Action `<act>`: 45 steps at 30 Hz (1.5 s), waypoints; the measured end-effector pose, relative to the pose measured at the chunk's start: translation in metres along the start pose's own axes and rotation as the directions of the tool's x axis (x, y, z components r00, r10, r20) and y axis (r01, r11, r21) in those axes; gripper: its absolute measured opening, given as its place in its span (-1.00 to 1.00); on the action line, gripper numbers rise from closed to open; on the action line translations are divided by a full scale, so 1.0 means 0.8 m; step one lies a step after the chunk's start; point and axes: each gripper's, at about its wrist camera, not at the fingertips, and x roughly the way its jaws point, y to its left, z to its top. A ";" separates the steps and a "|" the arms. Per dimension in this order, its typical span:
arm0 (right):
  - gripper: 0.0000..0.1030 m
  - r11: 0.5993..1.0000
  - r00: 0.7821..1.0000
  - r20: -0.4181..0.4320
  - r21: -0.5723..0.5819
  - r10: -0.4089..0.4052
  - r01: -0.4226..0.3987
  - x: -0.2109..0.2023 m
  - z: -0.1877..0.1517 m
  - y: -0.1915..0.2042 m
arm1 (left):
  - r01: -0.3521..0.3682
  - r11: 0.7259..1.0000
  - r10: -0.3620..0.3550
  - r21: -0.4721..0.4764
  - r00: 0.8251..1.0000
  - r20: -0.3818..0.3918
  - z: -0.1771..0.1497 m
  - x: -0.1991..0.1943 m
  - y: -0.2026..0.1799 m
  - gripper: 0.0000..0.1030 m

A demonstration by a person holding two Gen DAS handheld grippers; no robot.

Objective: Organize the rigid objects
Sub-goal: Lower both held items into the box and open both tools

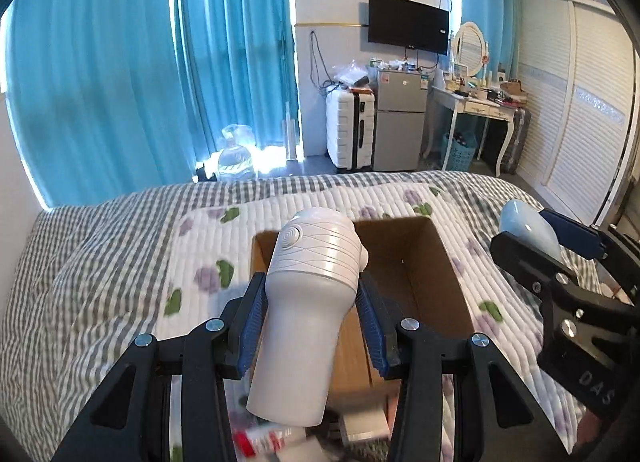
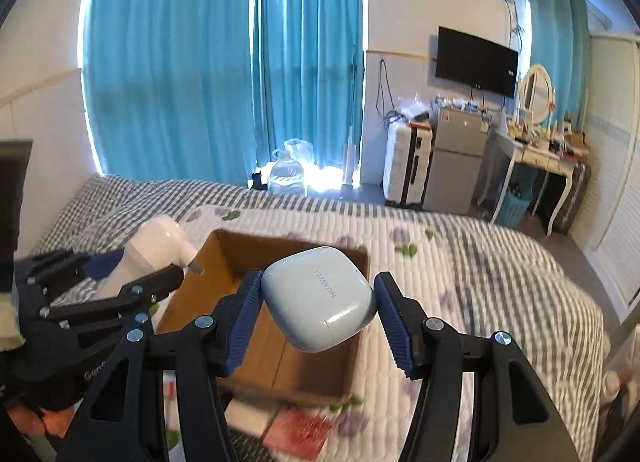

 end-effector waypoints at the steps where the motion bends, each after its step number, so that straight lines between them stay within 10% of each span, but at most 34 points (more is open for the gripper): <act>1: 0.10 1.000 1.000 0.003 -0.003 -0.002 0.002 0.006 0.004 -0.003 | -0.012 1.000 0.012 0.002 1.000 -0.006 0.004 0.011 0.000 -0.12; 17: 0.10 0.999 0.995 -0.094 0.035 0.040 -0.037 0.155 -0.017 -0.044 | 0.029 0.999 -0.027 0.014 0.987 -0.159 -0.035 0.163 -0.016 0.01; 20: 0.10 0.998 0.994 -0.096 0.048 0.049 -0.045 0.156 -0.028 -0.049 | 0.017 1.000 -0.014 0.026 0.993 -0.120 -0.035 0.152 -0.014 0.44; 37: 0.11 0.998 0.990 -0.131 0.025 0.052 -0.049 0.185 -0.055 -0.020 | -0.044 0.999 0.044 -0.023 0.999 -0.032 -0.034 0.083 0.053 0.44; 40: 0.62 0.998 0.993 -0.094 0.024 0.067 -0.065 0.177 -0.057 -0.020 | -0.030 0.999 0.029 -0.032 0.999 -0.021 -0.035 0.076 0.056 0.44; 45: 0.70 1.000 0.999 -0.049 -0.017 0.021 -0.022 0.132 -0.043 -0.017 | -0.011 0.998 0.011 -0.061 1.000 -0.005 -0.036 0.044 0.059 0.52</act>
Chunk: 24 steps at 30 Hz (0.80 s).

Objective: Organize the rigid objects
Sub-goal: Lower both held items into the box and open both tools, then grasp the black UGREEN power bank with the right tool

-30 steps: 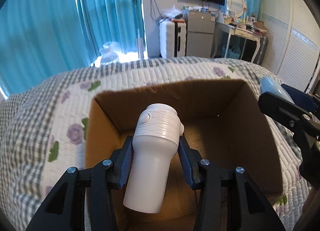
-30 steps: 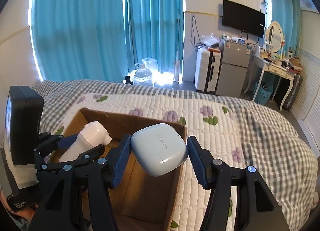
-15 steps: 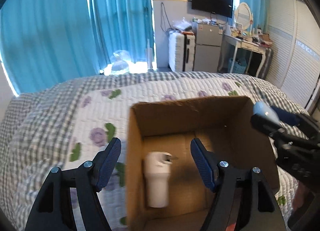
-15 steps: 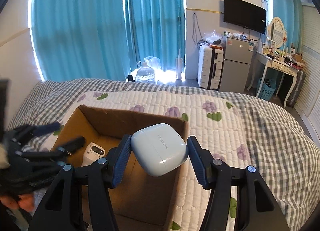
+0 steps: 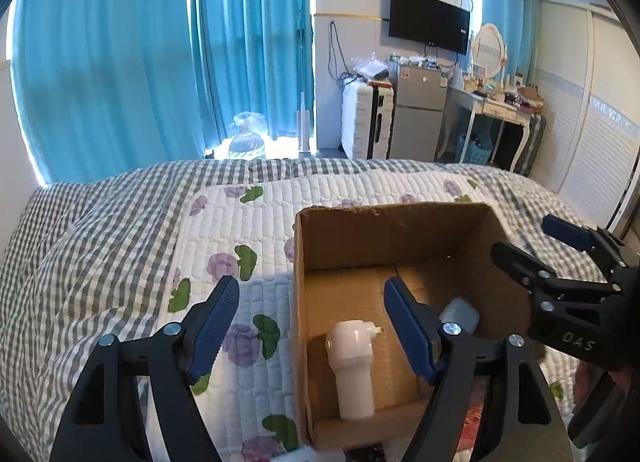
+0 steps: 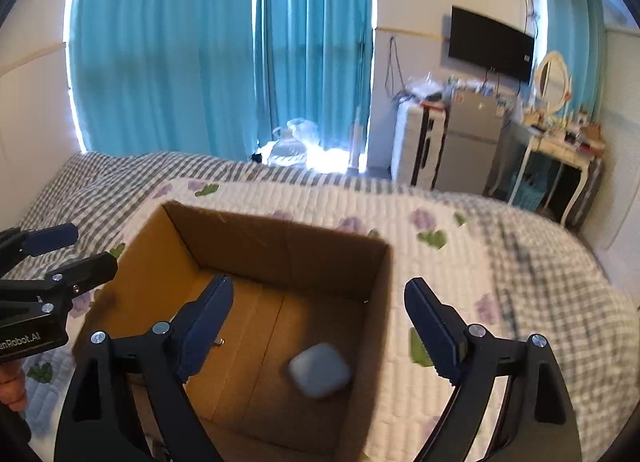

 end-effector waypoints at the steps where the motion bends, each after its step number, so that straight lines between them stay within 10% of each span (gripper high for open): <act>1: 0.70 1.000 1.000 -0.002 -0.002 -0.004 0.004 -0.010 0.002 0.001 | 0.002 1.000 -0.002 0.000 1.000 0.005 0.000 -0.008 0.001 0.53; 13: 0.76 0.998 0.999 -0.043 -0.049 -0.031 0.029 -0.152 -0.064 0.025 | 0.005 1.000 -0.006 0.022 1.000 0.029 -0.077 -0.127 -0.003 0.96; 24: 0.76 0.981 0.967 -0.223 -0.121 0.123 -0.153 -0.119 -0.202 0.103 | -0.033 0.999 0.033 -0.002 0.994 -0.103 -0.209 -0.097 -0.004 0.97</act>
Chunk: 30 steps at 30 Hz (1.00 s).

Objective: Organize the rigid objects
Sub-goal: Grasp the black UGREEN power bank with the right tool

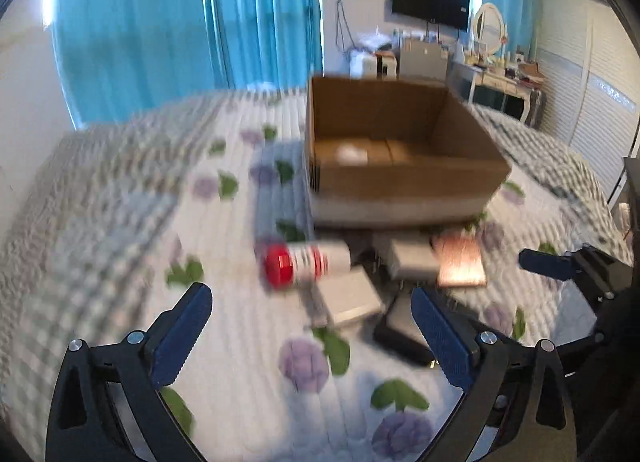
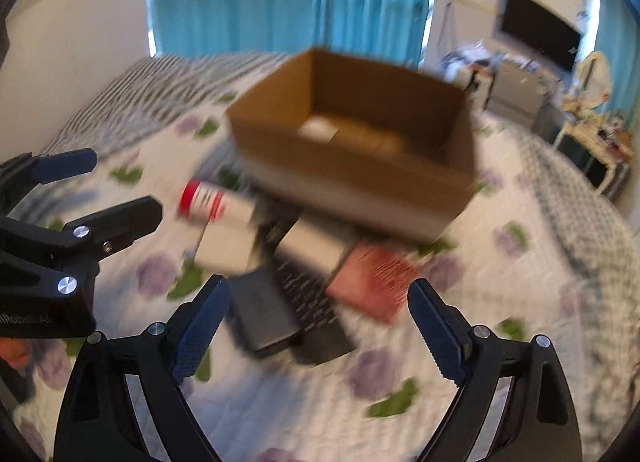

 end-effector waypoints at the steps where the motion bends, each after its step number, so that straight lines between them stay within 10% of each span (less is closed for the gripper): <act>1: 0.76 1.000 0.999 -0.019 0.000 0.026 -0.026 0.011 -0.006 0.004 | -0.004 1.000 0.004 0.005 1.000 -0.015 -0.006 0.005 0.001 0.97; 18: -0.10 0.993 0.982 -0.157 -0.034 0.103 -0.110 0.071 -0.031 0.034 | 0.019 0.998 -0.023 -0.057 0.997 -0.068 -0.023 0.028 0.021 0.97; 30: -0.12 0.990 0.976 -0.170 0.029 0.138 -0.135 0.092 -0.032 0.035 | 0.011 0.997 -0.017 -0.073 0.997 -0.080 -0.022 0.030 0.025 0.97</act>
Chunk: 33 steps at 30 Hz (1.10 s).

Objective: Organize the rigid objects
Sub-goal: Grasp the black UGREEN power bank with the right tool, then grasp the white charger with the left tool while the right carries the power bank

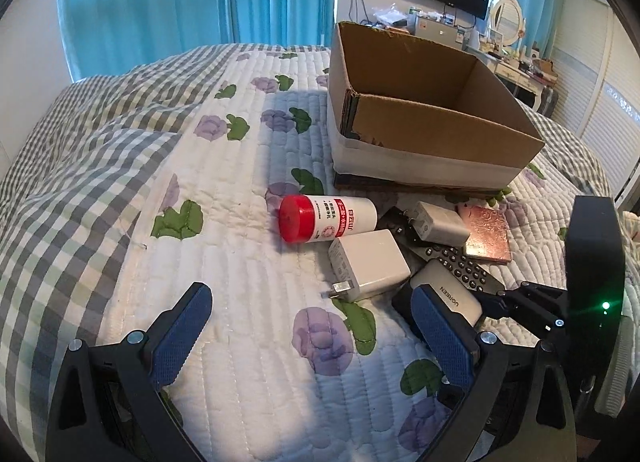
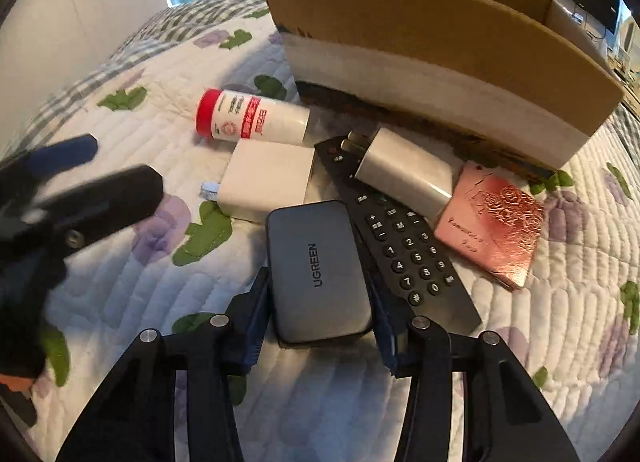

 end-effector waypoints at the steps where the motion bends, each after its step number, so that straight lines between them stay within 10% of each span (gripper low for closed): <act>1: -0.13 1.000 1.000 0.008 0.001 0.001 -0.001 -0.003 -0.001 0.000 | -0.002 1.000 0.002 -0.003 1.000 0.000 0.000 -0.001 0.001 0.97; 13: -0.19 0.988 0.956 0.269 0.131 -0.117 0.084 -0.117 0.024 -0.059 | -0.104 0.995 0.104 0.002 0.994 -0.046 0.022 0.015 -0.034 0.97; 27: -0.19 0.952 0.960 0.229 0.292 -0.163 0.092 -0.087 0.025 -0.116 | -0.090 0.992 0.104 0.087 0.978 -0.178 0.028 0.099 -0.080 0.86; 33: -0.19 0.954 0.964 0.214 0.283 -0.159 0.095 -0.080 0.019 -0.112 | -0.121 0.982 0.146 0.144 0.973 -0.181 0.024 0.116 -0.088 0.14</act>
